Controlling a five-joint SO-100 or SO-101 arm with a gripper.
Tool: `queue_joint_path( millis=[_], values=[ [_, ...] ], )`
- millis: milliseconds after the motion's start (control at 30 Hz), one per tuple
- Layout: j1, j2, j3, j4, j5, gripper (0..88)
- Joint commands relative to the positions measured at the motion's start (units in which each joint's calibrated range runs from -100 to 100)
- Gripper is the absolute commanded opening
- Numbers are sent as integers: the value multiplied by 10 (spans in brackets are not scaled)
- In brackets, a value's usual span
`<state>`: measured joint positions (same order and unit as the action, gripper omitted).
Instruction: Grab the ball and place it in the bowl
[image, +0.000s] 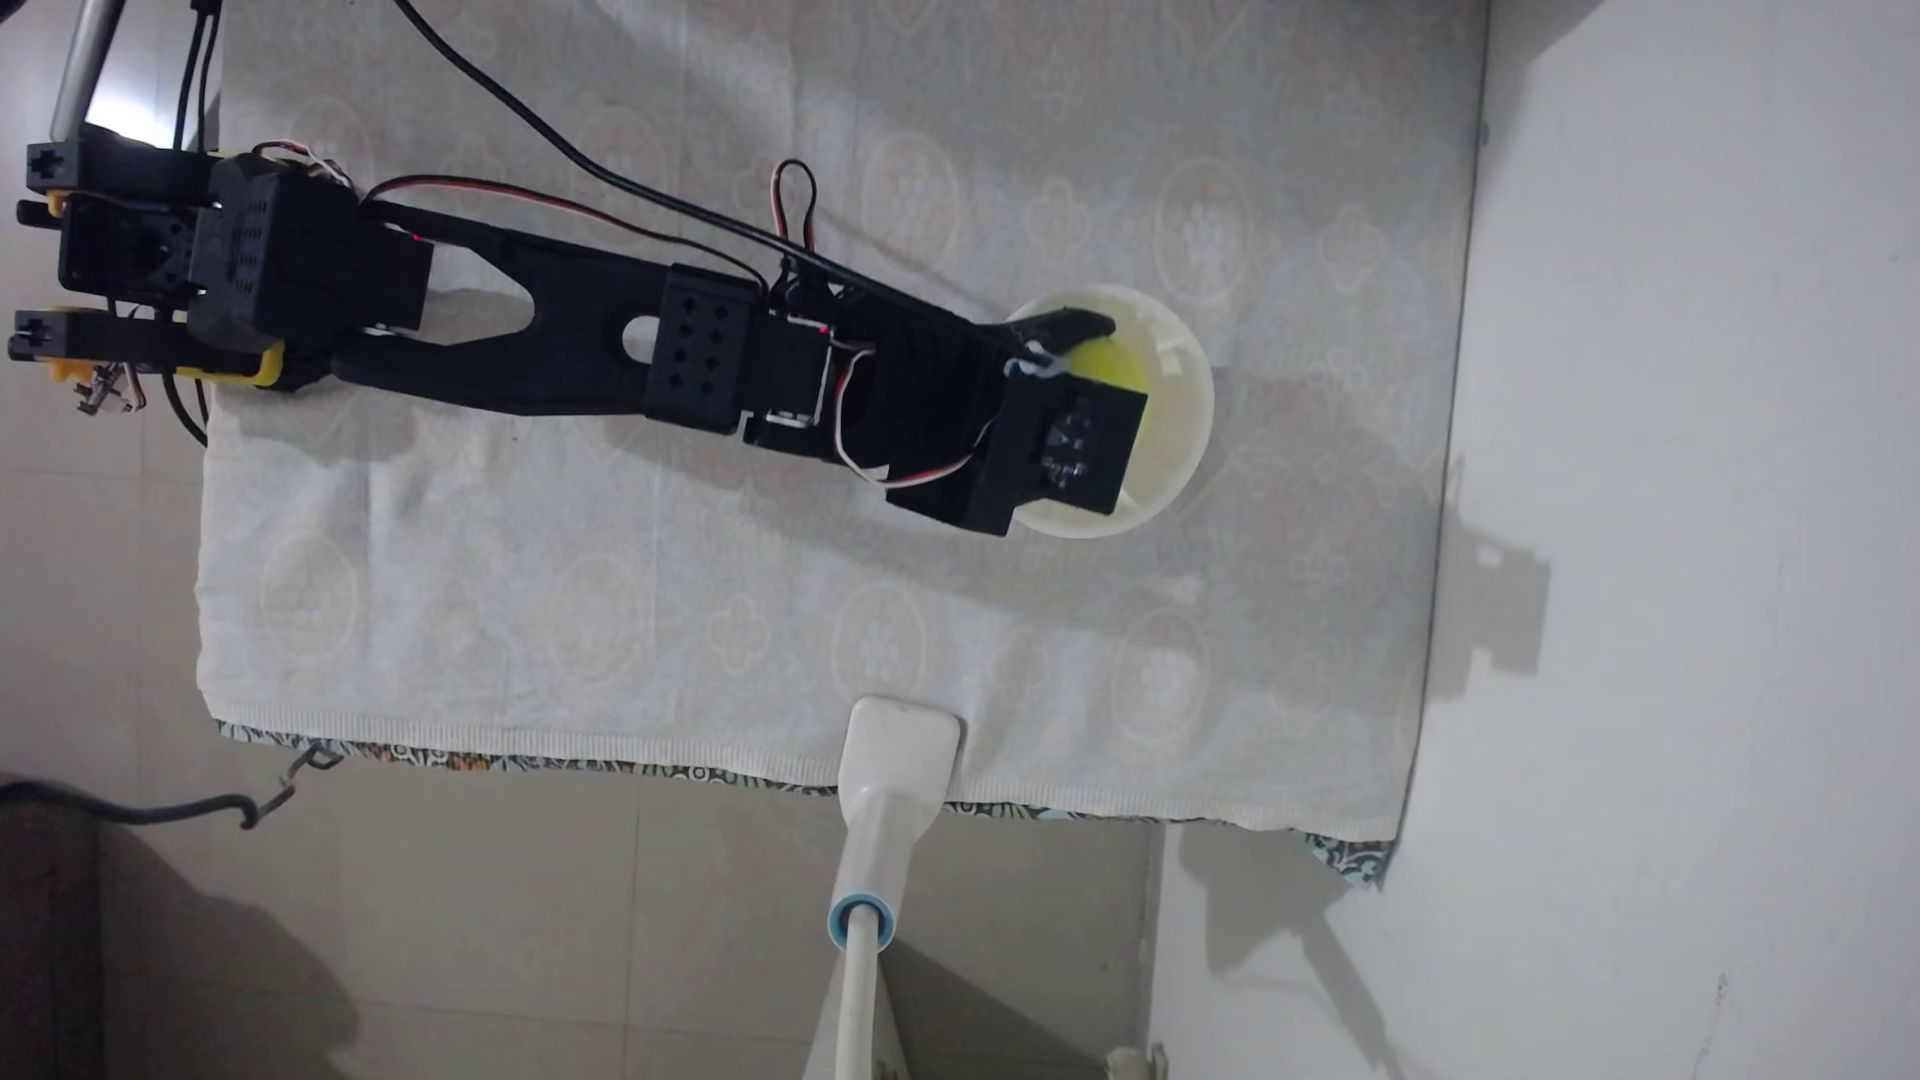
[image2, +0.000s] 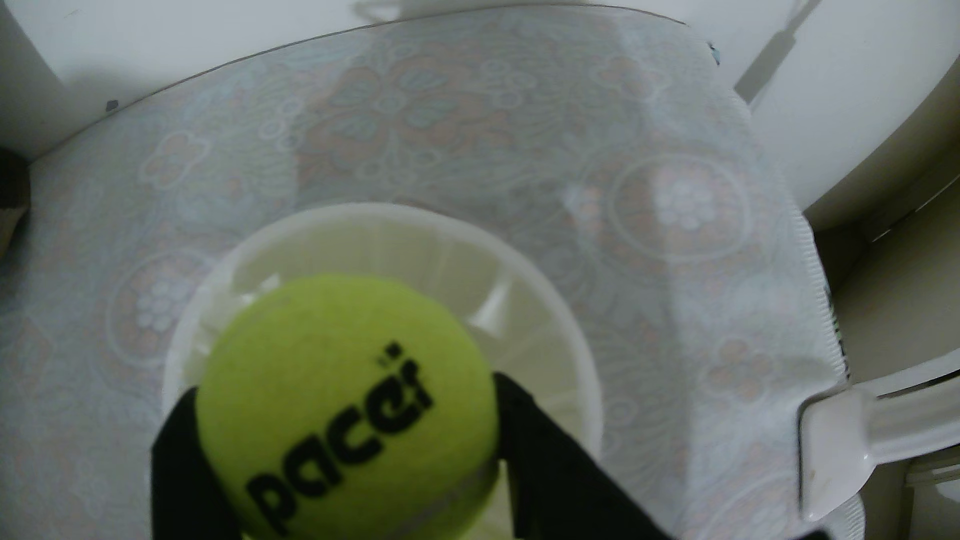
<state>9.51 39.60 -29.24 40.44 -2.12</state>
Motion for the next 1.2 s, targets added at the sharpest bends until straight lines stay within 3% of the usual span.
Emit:
queue_joint_path(
  millis=[0,167,667,1167],
  values=[
    [-3,-51,8,-13,-5,402],
    [-4,-65,24,-13,-8,477],
    [5,-111,37,-9,-12,486],
    [8,-223,37,28,-15,412]
  ],
)
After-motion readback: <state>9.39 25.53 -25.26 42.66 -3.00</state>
